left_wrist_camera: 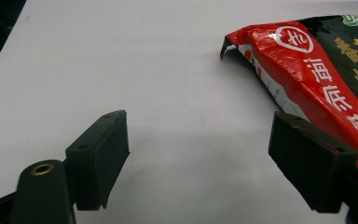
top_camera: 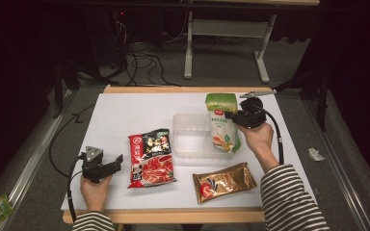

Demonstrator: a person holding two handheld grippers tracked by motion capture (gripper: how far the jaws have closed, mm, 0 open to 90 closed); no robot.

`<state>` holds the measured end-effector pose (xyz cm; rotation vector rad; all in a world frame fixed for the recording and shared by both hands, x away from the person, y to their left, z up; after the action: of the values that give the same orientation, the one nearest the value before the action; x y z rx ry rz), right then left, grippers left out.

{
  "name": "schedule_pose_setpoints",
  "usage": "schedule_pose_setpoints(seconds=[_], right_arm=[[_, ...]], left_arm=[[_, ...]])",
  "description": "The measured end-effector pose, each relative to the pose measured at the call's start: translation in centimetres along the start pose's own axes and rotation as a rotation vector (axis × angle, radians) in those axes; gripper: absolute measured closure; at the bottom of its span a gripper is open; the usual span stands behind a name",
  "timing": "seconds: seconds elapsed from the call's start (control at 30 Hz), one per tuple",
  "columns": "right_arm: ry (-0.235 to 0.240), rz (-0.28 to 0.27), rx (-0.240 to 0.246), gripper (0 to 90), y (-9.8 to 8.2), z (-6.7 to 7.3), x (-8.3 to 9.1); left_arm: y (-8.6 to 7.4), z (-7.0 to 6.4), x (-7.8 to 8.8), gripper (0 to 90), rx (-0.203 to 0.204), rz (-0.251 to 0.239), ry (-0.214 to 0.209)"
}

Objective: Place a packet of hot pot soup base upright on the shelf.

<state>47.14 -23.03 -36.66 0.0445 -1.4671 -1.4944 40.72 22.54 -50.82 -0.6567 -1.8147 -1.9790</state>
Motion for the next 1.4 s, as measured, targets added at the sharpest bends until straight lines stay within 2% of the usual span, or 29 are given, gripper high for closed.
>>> schedule_pose_setpoints(seconds=[0.2, 0.47, 1.03, 1.2, 1.4], right_arm=[[0.013, 0.011, -0.026, 83.9, -0.6, -0.6, 0.1], [0.014, 0.033, -0.018, 85.0, -1.4, -0.7, 0.4], [0.029, 0.022, -0.013, 85.1, -4.2, -0.8, 0.7], [0.01, 0.035, 0.007, 85.7, -4.8, -0.6, 0.8], [-0.012, 0.066, 0.032, 87.4, -6.0, -0.6, 0.0]], left_arm=[[0.0, 0.0, 0.0, 20.7, -0.004, 0.002, 0.0], [0.0, 0.0, 0.0, 20.7, -0.005, 0.001, 0.0], [0.0, 0.0, 0.0, 20.7, -0.006, -0.001, 0.002], [0.0, 0.0, 0.1, 20.7, -0.007, -0.005, 0.002], [0.0, 0.0, 0.1, 20.7, -0.007, -0.006, 0.004]])
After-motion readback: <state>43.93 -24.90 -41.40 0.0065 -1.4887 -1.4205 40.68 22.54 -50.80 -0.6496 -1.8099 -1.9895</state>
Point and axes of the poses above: each handheld gripper's, and its own axes: x roughly backward along the jaws, y roughly out of its top, z roughly to its left, the point moved 4 cm from there along -x, roughly forward along the jaws, and after that the axes turned 14 degrees about y, right-handed, at the moved point
